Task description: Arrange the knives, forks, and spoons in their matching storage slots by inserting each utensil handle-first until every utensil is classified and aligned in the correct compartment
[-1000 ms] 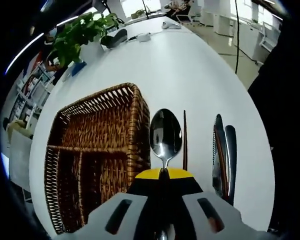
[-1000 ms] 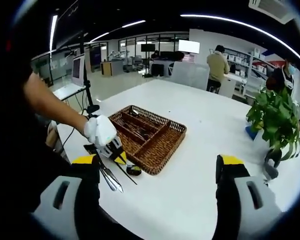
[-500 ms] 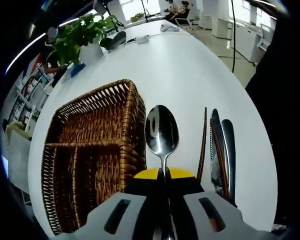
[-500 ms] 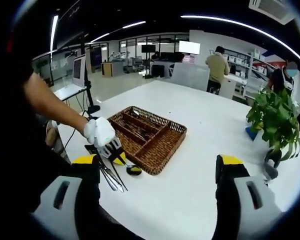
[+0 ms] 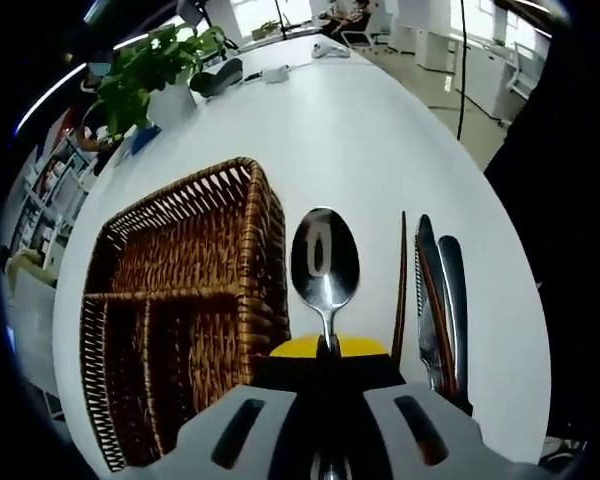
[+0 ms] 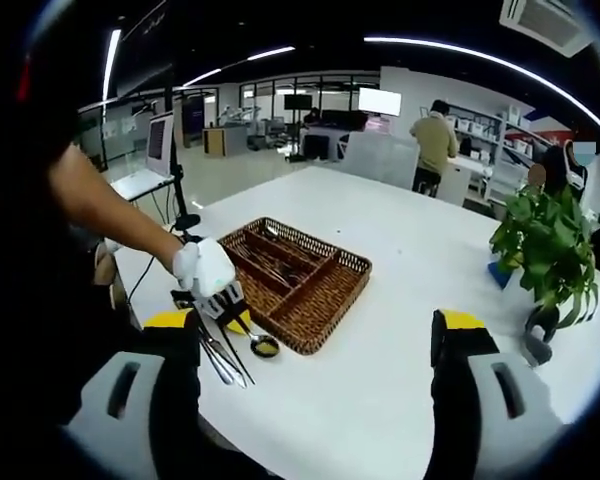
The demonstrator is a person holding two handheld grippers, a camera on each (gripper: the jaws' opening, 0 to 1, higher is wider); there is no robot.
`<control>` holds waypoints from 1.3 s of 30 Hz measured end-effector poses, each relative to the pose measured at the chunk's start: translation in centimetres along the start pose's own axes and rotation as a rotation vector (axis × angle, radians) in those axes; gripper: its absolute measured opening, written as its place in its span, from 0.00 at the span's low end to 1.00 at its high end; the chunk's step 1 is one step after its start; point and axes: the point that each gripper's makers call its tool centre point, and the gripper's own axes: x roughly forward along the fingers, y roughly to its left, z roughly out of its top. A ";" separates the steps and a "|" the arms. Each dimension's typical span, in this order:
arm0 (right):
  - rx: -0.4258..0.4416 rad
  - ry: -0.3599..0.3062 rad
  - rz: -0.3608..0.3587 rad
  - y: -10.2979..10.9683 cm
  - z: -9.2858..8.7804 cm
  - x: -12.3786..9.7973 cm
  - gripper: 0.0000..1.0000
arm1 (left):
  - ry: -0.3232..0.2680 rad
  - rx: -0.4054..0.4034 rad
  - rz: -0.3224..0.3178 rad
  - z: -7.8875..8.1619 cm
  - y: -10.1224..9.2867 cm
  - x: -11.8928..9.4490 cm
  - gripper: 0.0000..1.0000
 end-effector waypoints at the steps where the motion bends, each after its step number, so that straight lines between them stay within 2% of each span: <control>1: 0.001 0.000 0.001 0.0 0.0 0.0 0.99 | 0.006 0.002 -0.001 -0.1 -0.1 -0.1 0.00; 7: 0.005 -0.002 -0.002 0.1 -0.1 0.1 0.99 | 0.017 0.027 -0.014 0.4 -0.6 -1.2 0.00; 9: 0.007 -0.002 -0.001 0.1 -0.1 0.1 0.99 | 0.038 0.053 -0.030 0.5 -0.9 -1.6 0.00; 10: 0.008 -0.003 0.000 0.1 -0.1 0.2 0.99 | 0.046 0.054 -0.049 0.5 -1.1 -1.8 0.00; 11: 0.008 -0.004 0.000 0.1 -0.1 0.2 0.99 | 0.078 0.033 -0.110 0.1 -2.2 -2.2 0.00; 13: 0.009 -0.006 0.000 0.1 0.0 0.2 0.99 | 0.098 0.059 -0.067 0.3 -1.8 -2.8 0.00; 17: 0.015 -0.014 -0.003 0.0 0.2 0.3 0.99 | 0.083 0.055 -0.055 0.7 -1.6 -4.0 0.00; 20: 0.014 -0.007 0.003 0.2 0.0 0.4 0.99 | 0.095 0.049 -0.051 0.8 -1.3 -4.9 0.00; 24: 0.017 -0.003 0.005 0.2 0.0 0.6 0.99 | 0.094 0.029 -0.050 1.3 -0.8 -7.1 0.00; 25: 0.020 0.001 0.003 0.1 0.0 0.6 0.99 | 0.103 0.029 -0.065 1.3 -0.9 -7.9 0.00; 27: 0.027 0.000 -0.003 -0.1 0.0 0.6 0.99 | 0.119 0.029 -0.056 1.5 -0.6 -8.9 0.00; 31: 0.040 -0.005 -0.007 -0.3 0.1 0.5 0.99 | 0.111 0.016 -0.037 2.6 0.5 -12.1 0.00; 34: 0.042 -0.002 -0.008 -0.3 -0.1 0.6 0.99 | 0.083 0.012 -0.050 4.3 0.5 -14.8 0.00; 39: 0.022 0.011 -0.006 -0.2 -0.1 0.6 1.00 | 0.106 0.027 -0.018 4.8 1.0 -17.2 0.00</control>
